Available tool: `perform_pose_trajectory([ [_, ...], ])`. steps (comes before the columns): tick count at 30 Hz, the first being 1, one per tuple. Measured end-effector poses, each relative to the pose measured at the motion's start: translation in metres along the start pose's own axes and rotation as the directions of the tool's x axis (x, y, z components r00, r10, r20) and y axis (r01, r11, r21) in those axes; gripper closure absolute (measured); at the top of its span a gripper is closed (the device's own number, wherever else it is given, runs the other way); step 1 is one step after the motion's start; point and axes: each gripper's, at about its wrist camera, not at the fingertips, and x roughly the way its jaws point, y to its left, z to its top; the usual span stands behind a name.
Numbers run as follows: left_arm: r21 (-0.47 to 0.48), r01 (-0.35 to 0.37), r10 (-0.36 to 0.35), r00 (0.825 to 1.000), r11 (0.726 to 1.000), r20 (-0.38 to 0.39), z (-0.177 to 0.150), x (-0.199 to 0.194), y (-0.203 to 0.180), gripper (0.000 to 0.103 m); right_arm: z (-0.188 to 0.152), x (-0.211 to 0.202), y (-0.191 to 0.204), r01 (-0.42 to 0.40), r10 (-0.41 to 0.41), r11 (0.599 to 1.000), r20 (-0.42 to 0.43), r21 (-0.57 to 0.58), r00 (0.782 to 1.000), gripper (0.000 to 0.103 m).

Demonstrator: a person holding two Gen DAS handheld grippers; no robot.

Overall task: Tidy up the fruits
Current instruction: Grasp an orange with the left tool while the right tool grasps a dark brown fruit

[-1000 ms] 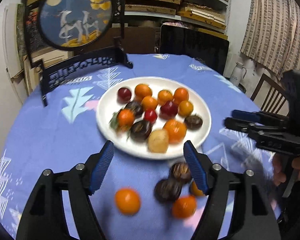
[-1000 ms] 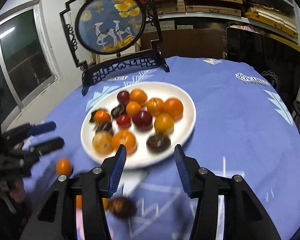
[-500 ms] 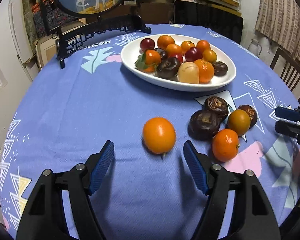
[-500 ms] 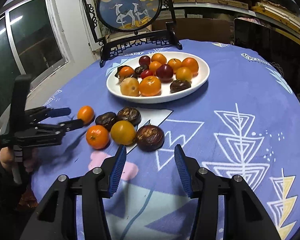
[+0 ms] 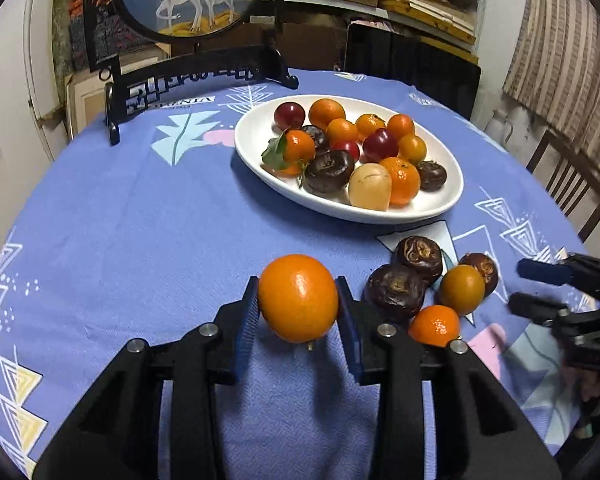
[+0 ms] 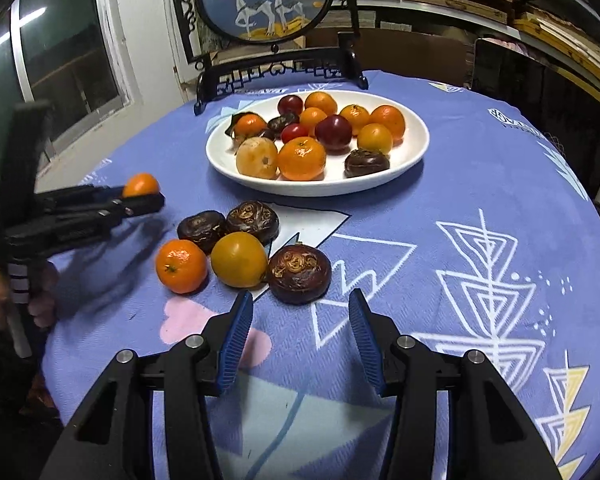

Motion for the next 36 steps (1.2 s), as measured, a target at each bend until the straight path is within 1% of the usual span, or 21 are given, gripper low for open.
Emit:
perform_pose_trajectory([
  [4, 0.0, 0.006, -0.006, 1.0, 1.0, 0.006, 0.0, -0.002, 0.0, 0.067, 0.004, 0.016, 0.005, 0.036, -0.037, 0.999, -0.048, -0.024, 0.998, 0.053],
  [11, -0.013, 0.018, -0.018, 1.0, 1.0, 0.011, -0.001, -0.003, 0.002, 0.067, 0.017, 0.032, 0.011, 0.094, -0.098, 0.994, -0.062, -0.061, 0.993, 0.053],
  [13, -0.019, 0.018, -0.018, 1.0, 1.0, 0.016, -0.001, -0.004, 0.004, 0.067, 0.019, 0.037, 0.013, 0.086, -0.091, 0.994, -0.077, -0.07, 0.993, 0.062],
  [14, -0.021, 0.019, -0.019, 1.0, 1.0, 0.017, -0.001, -0.004, 0.004, 0.067, 0.019, 0.038, 0.015, 0.088, -0.094, 0.993, -0.075, -0.075, 0.993, 0.062],
  [15, -0.022, 0.02, -0.019, 1.0, 1.0, 0.018, -0.001, -0.004, 0.004, 0.067, 0.019, 0.037, 0.016, 0.093, -0.099, 0.993, -0.069, -0.077, 0.993, 0.062],
  [18, -0.025, 0.028, -0.027, 0.999, 0.999, 0.026, -0.001, -0.007, 0.005, 0.067, 0.019, 0.025, 0.009, 0.078, -0.079, 0.997, -0.03, -0.027, 0.996, 0.062],
  [21, -0.017, 0.032, -0.032, 0.999, 0.999, 0.041, -0.002, -0.011, 0.004, 0.067, 0.013, 0.002, 0.0, 0.037, -0.037, 0.999, 0.018, 0.01, 0.999, 0.062],
  [23, 0.002, 0.018, -0.018, 0.999, 1.0, 0.043, -0.004, -0.013, 0.0, 0.067, 0.009, -0.012, -0.005, 0.021, -0.022, 1.0, 0.038, 0.02, 0.999, 0.062],
  [26, 0.018, 0.003, -0.004, 0.999, 1.0, 0.044, -0.003, -0.013, -0.005, 0.067, 0.004, -0.028, -0.015, 0.007, -0.01, 0.999, 0.055, 0.045, 0.998, 0.062],
  [30, 0.011, 0.018, -0.018, 0.999, 1.0, 0.051, -0.001, -0.018, -0.008, 0.067, 0.0, -0.04, -0.028, 0.003, -0.009, 0.997, 0.077, 0.073, 0.997, 0.062],
  [33, 0.023, 0.031, -0.032, 0.998, 0.999, 0.051, 0.005, -0.022, -0.015, 0.067, 0.005, -0.044, -0.036, -0.007, -0.003, 0.995, 0.098, 0.096, 0.995, 0.062],
  [36, 0.055, 0.038, -0.041, 0.997, 0.998, 0.064, 0.023, -0.025, -0.029, 0.067, 0.021, -0.048, -0.041, -0.024, 0.01, 0.994, 0.129, 0.11, 0.992, 0.062],
])
